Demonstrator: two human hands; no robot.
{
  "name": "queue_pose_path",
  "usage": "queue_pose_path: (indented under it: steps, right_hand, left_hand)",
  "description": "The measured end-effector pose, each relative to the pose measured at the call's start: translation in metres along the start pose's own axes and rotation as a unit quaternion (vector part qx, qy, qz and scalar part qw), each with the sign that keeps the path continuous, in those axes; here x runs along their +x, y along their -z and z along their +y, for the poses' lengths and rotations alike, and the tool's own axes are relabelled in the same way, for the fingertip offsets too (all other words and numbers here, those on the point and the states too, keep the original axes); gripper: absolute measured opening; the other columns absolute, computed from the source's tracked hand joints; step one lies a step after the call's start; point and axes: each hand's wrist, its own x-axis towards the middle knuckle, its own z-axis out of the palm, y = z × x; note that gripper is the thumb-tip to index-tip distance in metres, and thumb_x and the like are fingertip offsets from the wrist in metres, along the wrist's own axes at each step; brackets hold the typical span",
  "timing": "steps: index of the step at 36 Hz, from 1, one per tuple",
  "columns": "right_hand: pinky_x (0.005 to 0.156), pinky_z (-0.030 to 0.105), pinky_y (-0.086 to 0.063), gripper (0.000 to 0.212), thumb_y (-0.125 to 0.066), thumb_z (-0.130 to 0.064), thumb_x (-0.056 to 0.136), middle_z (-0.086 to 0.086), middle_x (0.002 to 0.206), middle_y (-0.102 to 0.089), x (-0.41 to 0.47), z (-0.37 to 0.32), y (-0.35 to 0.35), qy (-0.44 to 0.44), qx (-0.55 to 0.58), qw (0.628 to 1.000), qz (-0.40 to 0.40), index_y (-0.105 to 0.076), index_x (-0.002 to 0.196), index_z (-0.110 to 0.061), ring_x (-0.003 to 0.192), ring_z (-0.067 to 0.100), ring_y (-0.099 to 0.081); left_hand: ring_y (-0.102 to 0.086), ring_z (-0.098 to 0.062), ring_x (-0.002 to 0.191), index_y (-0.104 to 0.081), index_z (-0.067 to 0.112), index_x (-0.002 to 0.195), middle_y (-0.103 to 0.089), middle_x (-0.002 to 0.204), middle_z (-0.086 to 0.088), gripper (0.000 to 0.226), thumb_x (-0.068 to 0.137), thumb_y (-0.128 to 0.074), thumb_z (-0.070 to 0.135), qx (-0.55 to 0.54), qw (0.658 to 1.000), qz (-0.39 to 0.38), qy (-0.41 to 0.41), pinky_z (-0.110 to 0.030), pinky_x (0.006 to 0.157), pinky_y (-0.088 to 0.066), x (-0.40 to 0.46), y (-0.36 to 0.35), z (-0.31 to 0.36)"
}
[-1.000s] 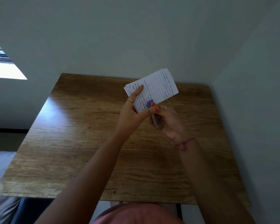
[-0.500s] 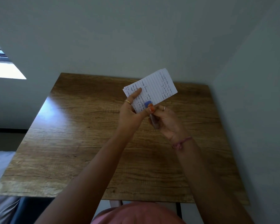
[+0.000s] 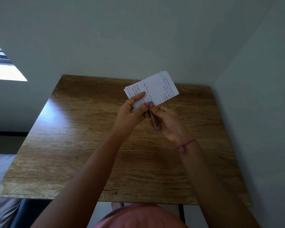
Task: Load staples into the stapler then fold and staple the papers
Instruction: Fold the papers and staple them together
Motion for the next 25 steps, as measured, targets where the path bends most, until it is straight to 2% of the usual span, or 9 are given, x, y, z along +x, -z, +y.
queue_pose_path:
  steps: [4, 7, 10, 15, 25]
  right_hand:
    - [0.067, 0.029, -0.055, 0.028, -0.074, -0.029, 0.075, 0.004, 0.099, -0.068, 0.0, -0.003, 0.004, -0.002, 0.032, 0.999, -0.041, -0.073, 0.1, -0.017, 0.091, 0.017, -0.066]
    - [0.065, 0.029, -0.056, 0.033, -0.071, -0.027, 0.078, 0.007, 0.102, -0.069, 0.001, -0.007, 0.008, 0.003, 0.048, 0.998, -0.046, -0.068, 0.109, -0.014, 0.09, 0.018, -0.067]
    - [0.069, 0.03, -0.053, 0.043, -0.067, -0.027, 0.081, 0.013, 0.112, -0.068, 0.0, -0.012, 0.012, 0.003, 0.041, 0.998, -0.047, -0.062, 0.119, -0.007, 0.093, 0.02, -0.067]
    - [0.062, 0.027, -0.056, 0.038, -0.069, -0.025, 0.077, 0.007, 0.095, -0.074, -0.002, -0.016, 0.013, -0.003, 0.062, 0.996, -0.059, -0.064, 0.111, -0.007, 0.081, 0.014, -0.071]
    - [0.059, 0.026, -0.056, 0.035, -0.072, -0.026, 0.077, 0.005, 0.093, -0.074, 0.003, -0.012, 0.012, 0.003, 0.066, 0.997, -0.039, -0.066, 0.108, -0.011, 0.078, 0.013, -0.07]
  left_hand:
    - [-0.065, -0.024, 0.11, -0.061, 0.015, 0.121, -0.056, 0.131, -0.011, 0.033, 0.095, -0.05, -0.003, -0.025, 0.999, 0.021, 0.003, -0.028, 0.079, -0.058, 0.001, 0.003, 0.001]
    - [-0.066, -0.02, 0.105, -0.064, 0.015, 0.118, -0.058, 0.127, -0.008, 0.033, 0.095, -0.049, -0.005, -0.033, 0.999, 0.028, -0.006, -0.022, 0.074, -0.056, 0.0, 0.004, 0.004]
    - [-0.064, -0.023, 0.11, -0.065, 0.016, 0.117, -0.056, 0.129, -0.008, 0.033, 0.095, -0.05, -0.004, -0.028, 0.999, 0.039, -0.008, -0.022, 0.074, -0.056, 0.001, 0.007, 0.006]
    - [-0.068, -0.015, 0.102, -0.067, 0.02, 0.113, -0.057, 0.126, -0.003, 0.033, 0.095, -0.051, -0.003, -0.01, 0.999, 0.037, -0.014, -0.027, 0.078, -0.058, 0.002, 0.01, 0.009]
    - [-0.068, -0.013, 0.102, -0.066, 0.02, 0.117, -0.055, 0.127, -0.004, 0.036, 0.094, -0.052, -0.004, 0.004, 0.999, 0.022, -0.028, -0.026, 0.075, -0.057, 0.001, 0.012, 0.014]
